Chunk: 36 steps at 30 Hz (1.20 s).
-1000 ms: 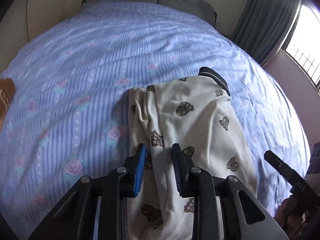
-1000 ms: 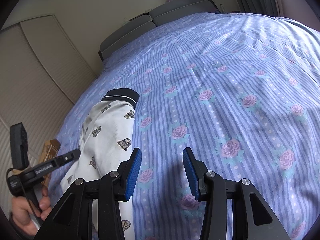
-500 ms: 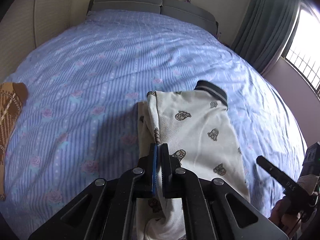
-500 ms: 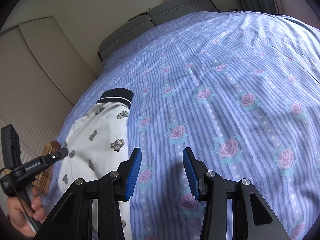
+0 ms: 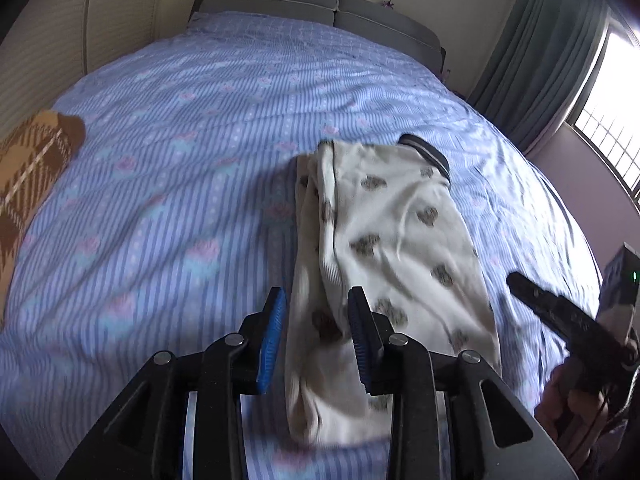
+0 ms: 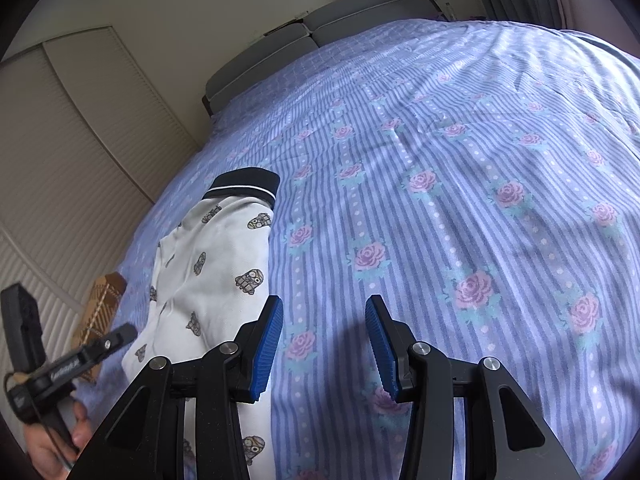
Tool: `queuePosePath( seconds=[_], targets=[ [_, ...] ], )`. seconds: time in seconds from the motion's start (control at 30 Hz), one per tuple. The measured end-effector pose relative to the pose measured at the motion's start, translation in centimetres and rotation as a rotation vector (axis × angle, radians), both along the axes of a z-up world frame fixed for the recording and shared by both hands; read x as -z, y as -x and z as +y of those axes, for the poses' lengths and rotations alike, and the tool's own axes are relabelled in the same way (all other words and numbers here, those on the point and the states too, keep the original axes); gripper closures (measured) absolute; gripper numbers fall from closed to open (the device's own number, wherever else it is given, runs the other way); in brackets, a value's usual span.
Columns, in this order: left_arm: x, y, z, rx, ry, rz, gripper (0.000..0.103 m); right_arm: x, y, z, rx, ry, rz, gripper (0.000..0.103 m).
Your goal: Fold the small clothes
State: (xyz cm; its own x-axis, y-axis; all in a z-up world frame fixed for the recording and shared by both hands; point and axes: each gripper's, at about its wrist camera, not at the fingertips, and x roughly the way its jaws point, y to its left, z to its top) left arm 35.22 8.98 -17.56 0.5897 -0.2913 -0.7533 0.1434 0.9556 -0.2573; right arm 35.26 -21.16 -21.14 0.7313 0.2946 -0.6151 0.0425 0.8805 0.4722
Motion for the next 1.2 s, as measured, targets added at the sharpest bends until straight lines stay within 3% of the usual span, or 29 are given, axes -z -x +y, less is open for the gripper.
queuePosePath(
  seconds=[0.27, 0.33, 0.4, 0.5, 0.73, 0.97, 1.2],
  targets=[
    [2.0, 4.0, -0.1, 0.004, -0.019, 0.043, 0.072, -2.2, 2.9, 1.2, -0.027, 0.075, -0.048, 0.059],
    [2.8, 4.3, 0.1, 0.002, -0.029, 0.049, 0.081, -2.6, 3.9, 2.1, -0.048, 0.107, -0.049, 0.059],
    [3.2, 4.9, 1.0, -0.018, 0.021, 0.056, 0.085, -2.9, 5.3, 3.1, -0.078, 0.148, -0.062, 0.059],
    [2.6, 5.8, 1.7, -0.026, 0.085, 0.038, 0.090, -2.9, 7.6, 4.9, -0.121, 0.248, -0.093, 0.059],
    [1.3, 7.8, 0.8, 0.008, 0.054, 0.026, 0.091, -2.8, 9.7, 7.4, -0.215, 0.314, -0.132, 0.059],
    [2.6, 7.1, 1.9, -0.044, 0.124, 0.056, 0.090, -0.3, 9.6, 8.7, -0.262, 0.406, -0.086, 0.059],
    [2.6, 7.3, 2.3, -0.065, 0.133, 0.044, 0.088, 1.6, 8.3, 8.1, -0.239, 0.399, -0.001, 0.059]
  ],
)
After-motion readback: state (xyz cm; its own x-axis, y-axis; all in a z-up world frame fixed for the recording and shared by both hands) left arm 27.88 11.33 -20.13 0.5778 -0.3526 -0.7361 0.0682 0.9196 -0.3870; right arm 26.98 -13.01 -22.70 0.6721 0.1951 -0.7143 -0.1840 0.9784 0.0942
